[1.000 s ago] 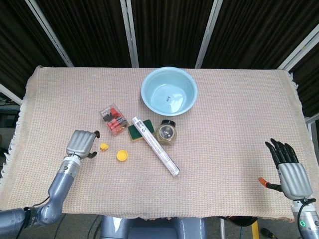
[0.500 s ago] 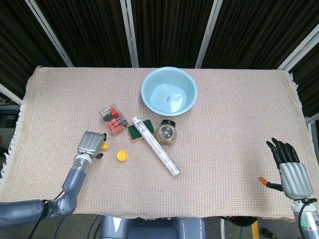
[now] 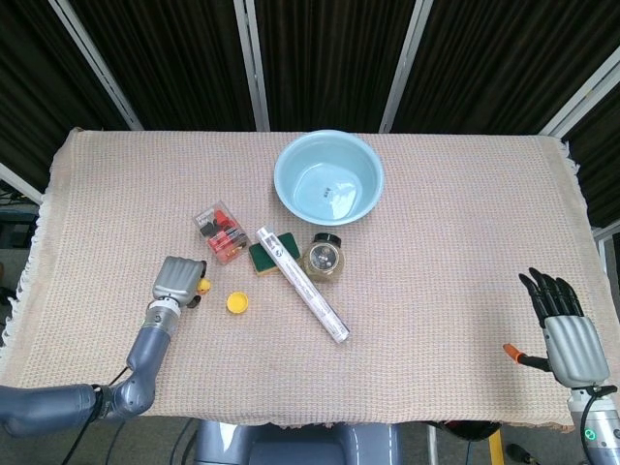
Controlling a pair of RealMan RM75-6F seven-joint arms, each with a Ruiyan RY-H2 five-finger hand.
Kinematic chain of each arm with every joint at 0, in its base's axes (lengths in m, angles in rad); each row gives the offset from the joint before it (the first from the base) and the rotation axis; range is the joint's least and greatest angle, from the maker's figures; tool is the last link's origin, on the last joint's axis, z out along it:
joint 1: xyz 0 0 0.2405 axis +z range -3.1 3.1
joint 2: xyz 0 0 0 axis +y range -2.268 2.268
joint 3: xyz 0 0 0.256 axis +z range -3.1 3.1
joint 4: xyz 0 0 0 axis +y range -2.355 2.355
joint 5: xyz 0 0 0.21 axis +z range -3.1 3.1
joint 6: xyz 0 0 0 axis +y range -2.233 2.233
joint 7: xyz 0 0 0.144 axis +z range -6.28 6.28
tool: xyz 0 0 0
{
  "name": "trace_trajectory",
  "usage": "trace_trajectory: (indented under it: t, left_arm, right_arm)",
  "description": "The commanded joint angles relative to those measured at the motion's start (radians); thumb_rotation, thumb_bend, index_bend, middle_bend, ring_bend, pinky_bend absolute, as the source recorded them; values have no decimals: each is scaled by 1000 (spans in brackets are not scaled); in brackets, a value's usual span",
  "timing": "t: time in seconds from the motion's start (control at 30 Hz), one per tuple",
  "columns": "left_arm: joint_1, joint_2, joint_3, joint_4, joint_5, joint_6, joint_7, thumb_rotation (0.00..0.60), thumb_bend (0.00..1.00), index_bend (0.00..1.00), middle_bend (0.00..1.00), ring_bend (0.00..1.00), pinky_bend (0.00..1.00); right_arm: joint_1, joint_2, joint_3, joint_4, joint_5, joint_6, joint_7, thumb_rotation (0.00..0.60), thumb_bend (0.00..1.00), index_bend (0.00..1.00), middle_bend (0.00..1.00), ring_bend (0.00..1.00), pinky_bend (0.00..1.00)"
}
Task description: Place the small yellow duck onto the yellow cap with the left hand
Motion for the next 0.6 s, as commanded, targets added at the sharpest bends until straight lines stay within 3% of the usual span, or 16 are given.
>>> trace_trajectory:
  t: [0.03,0.3,0.6]
  left_arm:
    - [-3,-11,3,11,3,-1,-15,600,271,407,1000,901,690]
    - [-6,-18,18,24,11,5,-29,600,314,540,1000,901,690]
    - [4,30,16,-38,69,23,-85,600,320,553,1000,901,691]
  right_arm:
    - [0,0,0,0,-1,1,0,600,48,24,0,0,31]
    - [-3,1,2,0,2,6,6,600,47,24,0,0,31]
    - [-4,-1,4,2,2,11,5,600,48,24,0,0,31]
